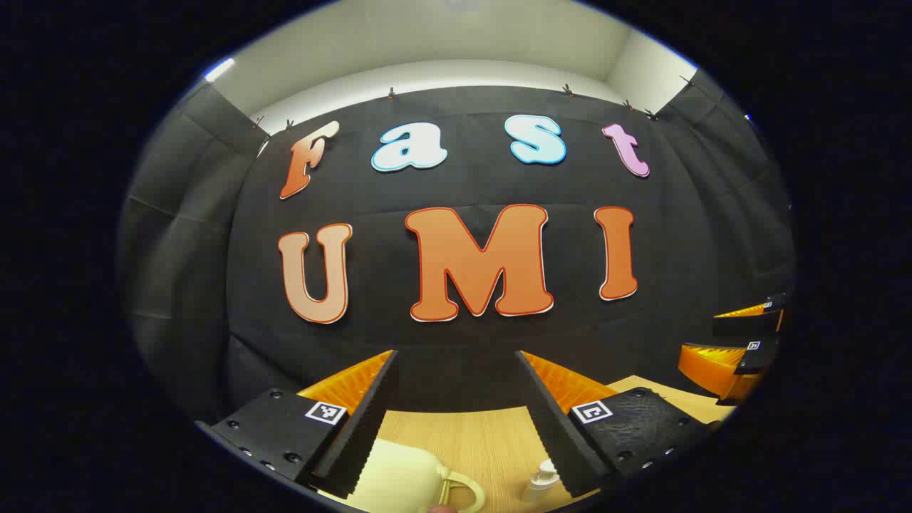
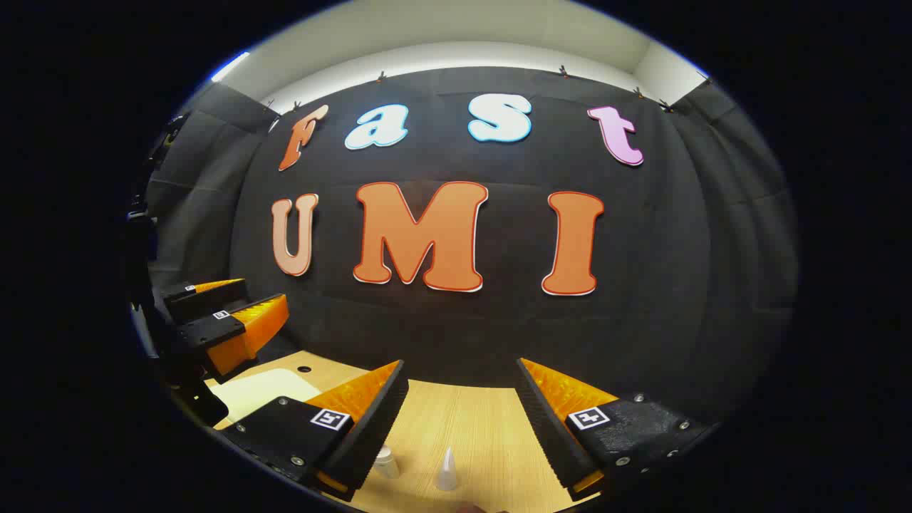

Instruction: First open the suitcase, pack the skin care products into it, and then close the suitcase.

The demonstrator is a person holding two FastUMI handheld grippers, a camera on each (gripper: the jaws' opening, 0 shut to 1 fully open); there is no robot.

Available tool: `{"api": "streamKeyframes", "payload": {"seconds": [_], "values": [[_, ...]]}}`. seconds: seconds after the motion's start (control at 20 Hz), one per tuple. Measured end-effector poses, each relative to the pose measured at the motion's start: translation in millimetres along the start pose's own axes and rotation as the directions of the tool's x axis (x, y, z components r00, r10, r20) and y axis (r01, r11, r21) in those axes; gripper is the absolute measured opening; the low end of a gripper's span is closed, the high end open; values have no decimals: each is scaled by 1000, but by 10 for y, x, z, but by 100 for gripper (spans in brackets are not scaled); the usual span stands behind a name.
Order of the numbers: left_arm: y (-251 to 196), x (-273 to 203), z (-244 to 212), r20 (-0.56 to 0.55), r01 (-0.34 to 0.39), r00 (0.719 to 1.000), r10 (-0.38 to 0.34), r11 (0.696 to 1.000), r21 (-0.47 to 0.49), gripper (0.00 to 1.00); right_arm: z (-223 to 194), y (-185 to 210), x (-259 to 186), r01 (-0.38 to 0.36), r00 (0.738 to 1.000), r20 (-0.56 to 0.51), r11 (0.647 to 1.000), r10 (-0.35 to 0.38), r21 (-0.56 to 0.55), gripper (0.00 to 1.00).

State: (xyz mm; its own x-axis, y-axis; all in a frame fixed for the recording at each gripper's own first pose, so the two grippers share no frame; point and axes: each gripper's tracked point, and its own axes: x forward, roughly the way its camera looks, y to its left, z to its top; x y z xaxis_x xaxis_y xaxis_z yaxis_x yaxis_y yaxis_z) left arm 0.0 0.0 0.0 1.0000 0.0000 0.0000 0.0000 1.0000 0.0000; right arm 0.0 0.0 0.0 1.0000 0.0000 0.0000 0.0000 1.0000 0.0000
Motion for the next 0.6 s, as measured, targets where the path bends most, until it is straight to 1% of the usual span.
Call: {"api": "streamKeyframes", "payload": {"seconds": [0.1,0.2,0.25,0.3,0.5,0.6], "values": [[8,2,-3,-6,11,1000,-11,1000,-13,100,16,25,-5,27,1000,-9,1000,-27,-12,95],[-56,-3,1,0,37,999,-37,999,-39,99,59,48,-12,43,999,3,999,-43,-33,95],[-77,-4,3,-5,50,999,-50,998,-41,100,72,61,-15,47,999,6,998,-46,-37,95],[-63,-20,-15,-6,50,999,-50,998,-41,99,57,72,-28,49,999,3,998,-49,-43,95],[-3,-32,2,-1,23,1000,-23,999,-42,99,52,83,-67,54,998,-6,997,-55,-54,95],[1,-52,-30,-16,25,1000,-25,999,-34,99,58,75,-75,56,998,-7,997,-57,-50,95]]}}
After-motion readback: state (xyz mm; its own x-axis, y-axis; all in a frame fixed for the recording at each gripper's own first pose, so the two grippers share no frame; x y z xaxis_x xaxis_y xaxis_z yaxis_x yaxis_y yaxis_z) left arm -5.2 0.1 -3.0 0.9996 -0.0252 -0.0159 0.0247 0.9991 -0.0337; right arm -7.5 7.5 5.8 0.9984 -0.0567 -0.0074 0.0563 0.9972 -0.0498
